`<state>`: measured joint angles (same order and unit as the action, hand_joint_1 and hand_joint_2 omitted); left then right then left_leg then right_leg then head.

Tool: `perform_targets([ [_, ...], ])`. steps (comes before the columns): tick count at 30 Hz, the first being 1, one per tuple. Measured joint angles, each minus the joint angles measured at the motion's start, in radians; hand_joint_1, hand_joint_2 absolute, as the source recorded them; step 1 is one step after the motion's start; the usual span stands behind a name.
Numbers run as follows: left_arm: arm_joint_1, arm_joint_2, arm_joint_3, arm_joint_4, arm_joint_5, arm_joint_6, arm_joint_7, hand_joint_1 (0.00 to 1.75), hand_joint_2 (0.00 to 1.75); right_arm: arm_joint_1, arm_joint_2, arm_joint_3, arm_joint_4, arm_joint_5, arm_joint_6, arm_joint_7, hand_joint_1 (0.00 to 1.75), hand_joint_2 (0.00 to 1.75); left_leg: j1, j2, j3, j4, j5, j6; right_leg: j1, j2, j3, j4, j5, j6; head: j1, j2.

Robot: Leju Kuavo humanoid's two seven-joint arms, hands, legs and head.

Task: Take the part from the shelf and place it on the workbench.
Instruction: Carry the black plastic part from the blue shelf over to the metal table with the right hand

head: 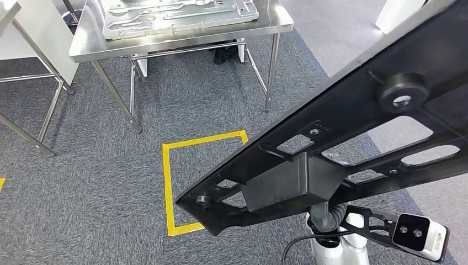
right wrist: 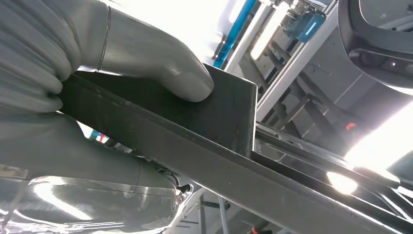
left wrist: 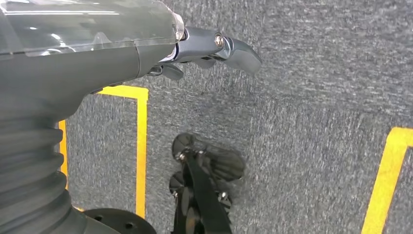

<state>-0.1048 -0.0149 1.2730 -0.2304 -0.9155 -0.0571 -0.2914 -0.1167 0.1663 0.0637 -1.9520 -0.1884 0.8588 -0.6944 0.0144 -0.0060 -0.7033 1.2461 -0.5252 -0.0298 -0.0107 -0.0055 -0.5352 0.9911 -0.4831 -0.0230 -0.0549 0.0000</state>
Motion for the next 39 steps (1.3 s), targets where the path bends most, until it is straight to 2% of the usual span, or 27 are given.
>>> perform_targets([
  [1, 0.000, 0.000, 0.000, 0.000, -0.001, -0.001, 0.000, 0.00, 1.75, 0.000, 0.000, 0.000, 0.000, -0.003, 0.000, 0.000, 1.75, 1.75, 0.000, 0.002, 0.032, -0.073, 0.045, 0.002, 0.000, 0.000, 0.008, 0.000, -0.006, 0.003, 0.000, 0.000],
  [2, 0.000, 0.000, 0.000, 0.000, -0.001, -0.002, 0.000, 0.00, 1.75, -0.001, 0.000, 0.000, 0.000, -0.007, 0.001, 0.000, 1.75, 1.75, -0.002, 0.004, 0.065, -0.144, 0.075, 0.006, 0.002, 0.000, 0.015, 0.000, -0.012, 0.007, 0.000, 0.000],
  [3, -0.001, 0.000, 0.000, 0.000, -0.002, -0.003, 0.000, 0.00, 1.75, -0.001, 0.000, 0.000, 0.000, -0.010, 0.001, 0.000, 1.75, 1.75, -0.005, 0.006, 0.091, -0.199, 0.092, 0.013, 0.003, 0.000, 0.020, 0.000, -0.018, 0.012, 0.000, 0.000],
  [4, -0.002, 0.000, 0.000, 0.000, -0.002, -0.003, -0.001, 0.00, 1.75, -0.001, 0.000, 0.000, 0.000, -0.013, 0.001, 0.000, 1.75, 1.75, -0.007, 0.007, 0.106, -0.230, 0.095, 0.020, 0.005, 0.000, 0.023, 0.000, -0.022, 0.018, 0.000, 0.000],
  [8, -0.001, 0.000, 0.000, 0.000, -0.002, -0.003, -0.001, 0.00, 1.75, -0.002, -0.001, 0.000, -0.002, -0.015, 0.001, 0.000, 1.75, 1.75, -0.006, 0.002, 0.121, -0.246, 0.080, 0.050, 0.004, 0.000, 0.022, 0.028, -0.032, 0.041, 0.000, 0.000],
  [9, -0.001, 0.000, 0.000, 0.000, -0.001, -0.003, -0.001, 0.00, 1.75, -0.003, -0.001, 0.000, -0.003, -0.016, 0.002, 0.000, 1.75, 1.75, -0.006, 0.001, 0.127, -0.248, 0.078, 0.056, 0.003, 0.001, 0.007, 0.061, -0.050, 0.045, 0.000, 0.000],
  [10, -0.002, 0.000, 0.000, 0.000, -0.001, -0.004, -0.002, 0.00, 1.75, -0.002, -0.001, 0.000, -0.003, -0.018, 0.003, 0.000, 1.75, 1.75, -0.005, 0.000, 0.132, -0.249, 0.076, 0.060, 0.001, 0.002, -0.022, 0.114, -0.076, 0.048, 0.000, 0.000],
  [12, -0.002, 0.000, 0.000, 0.000, 0.000, -0.004, -0.002, 0.00, 1.75, 0.000, -0.002, 0.000, -0.003, -0.024, 0.007, 0.000, 1.75, 1.75, -0.007, 0.000, 0.137, -0.249, 0.069, 0.065, 0.000, 0.002, -0.104, 0.246, -0.127, 0.053, 0.000, 0.000],
  [13, -0.001, 0.000, 0.000, 0.000, 0.001, -0.004, -0.002, 0.00, 1.75, 0.002, -0.002, 0.000, -0.002, -0.026, 0.010, 0.000, 1.75, 1.75, -0.009, -0.001, 0.141, -0.249, 0.065, 0.066, 0.000, 0.002, -0.137, 0.289, -0.135, 0.054, 0.000, 0.000],
  [14, 0.000, 0.000, 0.000, 0.000, 0.002, -0.004, -0.002, 0.00, 1.75, 0.003, -0.002, 0.000, -0.002, -0.027, 0.014, 0.000, 1.75, 1.75, -0.010, -0.001, 0.147, -0.248, 0.060, 0.066, 0.000, 0.003, -0.153, 0.296, -0.121, 0.053, 0.000, 0.000],
  [15, 0.001, 0.000, 0.000, 0.000, 0.002, -0.004, -0.002, 0.00, 1.75, 0.004, -0.003, 0.000, -0.002, -0.027, 0.018, 0.000, 1.75, 1.75, -0.011, -0.003, 0.155, -0.248, 0.054, 0.065, 0.000, 0.003, -0.149, 0.263, -0.086, 0.051, 0.000, 0.000],
  [17, 0.001, -0.001, 0.000, 0.000, 0.003, -0.005, -0.002, 0.00, 1.75, 0.004, -0.003, 0.000, -0.002, -0.027, 0.021, 0.000, 1.75, 1.75, -0.013, -0.006, 0.172, -0.249, 0.042, 0.061, 0.004, 0.003, -0.103, 0.126, 0.004, 0.039, 0.000, 0.000],
  [19, 0.000, -0.002, 0.000, 0.000, 0.003, -0.006, -0.002, 0.00, 1.75, 0.004, -0.003, 0.000, -0.002, -0.027, 0.022, 0.000, 1.75, 1.75, -0.012, -0.007, 0.177, -0.249, 0.033, 0.052, 0.012, 0.005, -0.074, 0.035, 0.035, 0.026, 0.001, 0.000],
  [21, 0.001, -0.003, 0.000, 0.001, 0.004, -0.006, -0.002, 0.00, 1.75, 0.004, -0.003, -0.001, -0.002, -0.026, 0.022, 0.000, 1.75, 1.75, -0.013, -0.006, 0.178, -0.244, 0.033, 0.039, 0.015, 0.006, -0.071, 0.020, 0.029, 0.016, 0.001, 0.000],
  [22, 0.001, -0.003, 0.000, 0.001, 0.004, -0.006, -0.002, 0.00, 1.75, 0.004, -0.003, -0.001, -0.002, -0.026, 0.022, 0.000, 1.75, 1.75, -0.013, -0.005, 0.180, -0.240, 0.030, 0.033, 0.013, 0.006, -0.064, 0.016, 0.036, 0.011, 0.001, 0.000],
  [24, 0.000, -0.003, 0.000, 0.001, 0.004, -0.005, -0.002, 0.00, 1.75, 0.003, -0.003, -0.002, -0.002, -0.027, 0.022, 0.000, 1.75, 1.75, -0.012, -0.003, 0.168, -0.197, 0.015, 0.025, 0.007, 0.003, -0.045, 0.008, 0.034, 0.003, 0.001, 0.000],
  [25, -0.002, -0.003, 0.000, 0.001, 0.004, -0.005, -0.002, 0.00, 1.75, 0.002, -0.003, -0.002, -0.002, -0.028, 0.023, 0.000, 1.75, 1.75, -0.010, -0.002, 0.143, -0.148, -0.006, 0.021, 0.005, 0.002, -0.038, 0.005, 0.032, 0.000, 0.001, 0.000],
  [27, -0.001, -0.003, 0.000, 0.001, 0.004, -0.004, -0.002, 0.00, 1.75, 0.002, -0.002, -0.002, 0.000, -0.033, 0.023, 0.000, 1.75, 1.75, -0.006, -0.001, 0.068, -0.018, -0.057, 0.013, 0.005, 0.000, -0.029, 0.004, 0.024, -0.005, 0.001, 0.000],
  [28, 0.000, -0.003, 0.000, 0.001, 0.003, -0.003, -0.002, 0.00, 1.75, 0.003, -0.003, -0.002, 0.001, -0.035, 0.023, 0.000, 1.75, 1.75, -0.004, -0.001, 0.033, 0.030, -0.073, 0.009, 0.005, 0.001, -0.025, 0.004, 0.019, -0.006, 0.001, 0.000],
  [29, 0.002, -0.002, 0.000, 0.001, 0.003, -0.003, -0.002, 0.00, 1.75, 0.004, -0.003, -0.002, 0.003, -0.035, 0.023, 0.000, 1.75, 1.75, -0.002, -0.001, 0.014, 0.045, -0.068, 0.007, 0.005, 0.002, -0.020, 0.004, 0.015, -0.005, 0.001, 0.000],
  [30, 0.004, -0.002, 0.000, 0.001, 0.003, -0.003, -0.002, 0.00, 1.75, 0.005, -0.003, -0.002, 0.004, -0.035, 0.023, 0.000, 1.75, 1.75, 0.000, 0.000, 0.013, 0.020, -0.041, 0.005, 0.005, 0.003, -0.012, 0.004, 0.009, -0.004, 0.001, 0.000],
  [32, 0.004, -0.002, 0.000, 0.001, 0.003, -0.002, -0.001, 0.00, 1.75, 0.005, -0.003, -0.002, 0.005, -0.035, 0.023, 0.000, 1.75, 1.75, 0.003, 0.002, 0.058, -0.113, 0.050, 0.005, 0.004, 0.004, 0.007, 0.004, -0.003, 0.002, 0.001, 0.000],
  [33, 0.004, -0.002, 0.000, 0.001, 0.003, -0.002, -0.002, 0.00, 1.75, 0.005, -0.003, -0.002, 0.006, -0.035, 0.023, 0.000, 1.75, 1.75, 0.002, 0.003, 0.080, -0.178, 0.075, 0.008, 0.004, 0.004, 0.014, 0.004, -0.009, 0.006, 0.001, 0.000],
  [34, 0.003, -0.001, 0.000, 0.001, 0.003, -0.002, -0.001, 0.00, 1.75, 0.005, -0.002, -0.002, 0.006, -0.036, 0.023, 0.000, 1.75, 1.75, -0.001, 0.005, 0.095, -0.218, 0.089, 0.013, 0.005, 0.004, 0.017, 0.004, -0.013, 0.011, 0.001, 0.000],
  [35, 0.003, -0.001, 0.000, 0.001, 0.003, -0.002, -0.001, 0.00, 1.75, 0.005, -0.002, -0.002, 0.006, -0.036, 0.023, 0.000, 1.75, 1.75, -0.004, 0.006, 0.100, -0.232, 0.088, 0.019, 0.006, 0.004, 0.017, 0.004, -0.016, 0.017, 0.001, 0.000],
  [38, 0.006, -0.001, 0.000, 0.001, 0.003, 0.000, -0.001, 0.00, 1.75, 0.004, -0.002, -0.002, 0.007, -0.036, 0.023, 0.000, 1.75, 1.75, -0.004, 0.004, 0.104, -0.238, 0.092, 0.039, 0.006, 0.004, 0.017, 0.009, -0.028, 0.036, 0.001, 0.000],
  [39, 0.006, -0.001, 0.000, 0.001, 0.003, 0.000, -0.001, 0.00, 1.75, 0.003, -0.002, -0.002, 0.007, -0.036, 0.023, 0.000, 1.75, 1.75, -0.002, 0.003, 0.108, -0.242, 0.092, 0.045, 0.006, 0.004, 0.010, 0.030, -0.041, 0.040, 0.001, 0.000],
])
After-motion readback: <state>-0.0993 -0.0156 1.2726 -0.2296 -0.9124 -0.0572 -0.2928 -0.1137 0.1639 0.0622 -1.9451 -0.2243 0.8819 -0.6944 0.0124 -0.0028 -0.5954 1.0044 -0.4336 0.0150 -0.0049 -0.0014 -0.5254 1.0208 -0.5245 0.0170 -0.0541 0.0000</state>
